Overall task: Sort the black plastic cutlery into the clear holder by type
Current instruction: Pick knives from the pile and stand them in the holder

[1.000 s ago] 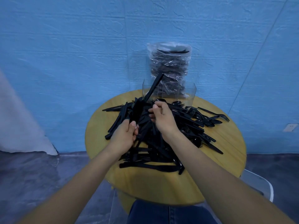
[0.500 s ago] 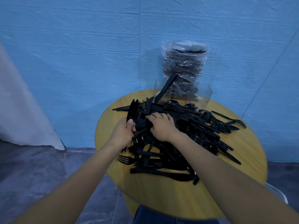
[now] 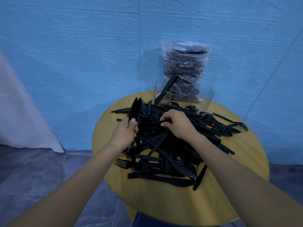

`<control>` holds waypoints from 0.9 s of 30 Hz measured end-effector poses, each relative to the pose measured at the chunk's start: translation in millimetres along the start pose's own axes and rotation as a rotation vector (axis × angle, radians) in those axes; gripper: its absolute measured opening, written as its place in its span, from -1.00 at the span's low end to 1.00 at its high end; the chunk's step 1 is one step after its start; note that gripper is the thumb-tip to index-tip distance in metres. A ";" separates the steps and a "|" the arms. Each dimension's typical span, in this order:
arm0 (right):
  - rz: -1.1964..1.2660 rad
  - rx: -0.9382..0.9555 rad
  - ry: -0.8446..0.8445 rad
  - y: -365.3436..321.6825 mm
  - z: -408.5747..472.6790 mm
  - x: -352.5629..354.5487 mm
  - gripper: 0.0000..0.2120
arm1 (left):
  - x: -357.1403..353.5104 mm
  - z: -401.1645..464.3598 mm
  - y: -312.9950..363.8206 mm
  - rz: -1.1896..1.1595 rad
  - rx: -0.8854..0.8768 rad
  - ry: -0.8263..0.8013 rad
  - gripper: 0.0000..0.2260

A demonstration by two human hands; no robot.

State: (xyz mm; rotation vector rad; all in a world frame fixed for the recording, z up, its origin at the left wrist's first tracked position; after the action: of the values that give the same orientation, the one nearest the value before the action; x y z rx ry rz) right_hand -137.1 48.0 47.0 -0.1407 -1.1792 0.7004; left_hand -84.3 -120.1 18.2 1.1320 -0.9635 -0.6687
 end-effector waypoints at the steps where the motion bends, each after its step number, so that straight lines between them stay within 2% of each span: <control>1: 0.012 -0.016 0.020 2.3 -0.5 5.6 -0.87 | -1.6 0.0 1.3 0.001 -0.008 -0.004 -0.76; 8: 0.046 -0.059 0.110 22.3 -11.7 45.8 -0.83 | -17.5 -3.4 23.4 -0.017 -0.107 -0.009 -0.77; 14: -0.038 0.111 -0.039 17.7 -24.6 73.9 -0.81 | -29.2 -5.0 58.0 0.013 -0.242 0.027 -0.77; 17: -0.034 0.144 -0.070 5.5 -26.0 83.7 -0.81 | -40.4 -11.3 70.7 0.130 -0.340 -0.018 -0.78; 20: -0.031 0.101 -0.007 -1.1 -21.9 92.8 -0.80 | -51.4 -23.2 77.3 0.308 -0.459 -0.069 -0.80; 23: -0.039 0.054 0.024 -3.6 -18.6 99.4 -0.83 | -56.3 -33.5 79.1 0.457 -0.564 -0.055 -0.82; 27: -0.071 0.038 0.032 -7.2 -16.9 104.4 -0.84 | -61.0 -43.2 78.2 0.513 -0.650 -0.062 -0.85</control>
State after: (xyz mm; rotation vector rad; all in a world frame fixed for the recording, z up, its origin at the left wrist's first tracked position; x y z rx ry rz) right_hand -98.3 106.1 126.8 -0.0782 -1.1341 0.6554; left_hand -75.3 -25.4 69.8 0.2729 -0.9396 -0.5336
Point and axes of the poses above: each hand's wrist, its own z-axis towards the middle knuckle, its own x-axis out of the back of the hand, y = z × x, the point moved 6 cm from there along z, towards the middle knuckle, and after that the axes turned 15 degrees about y, right-handed, at the moved point
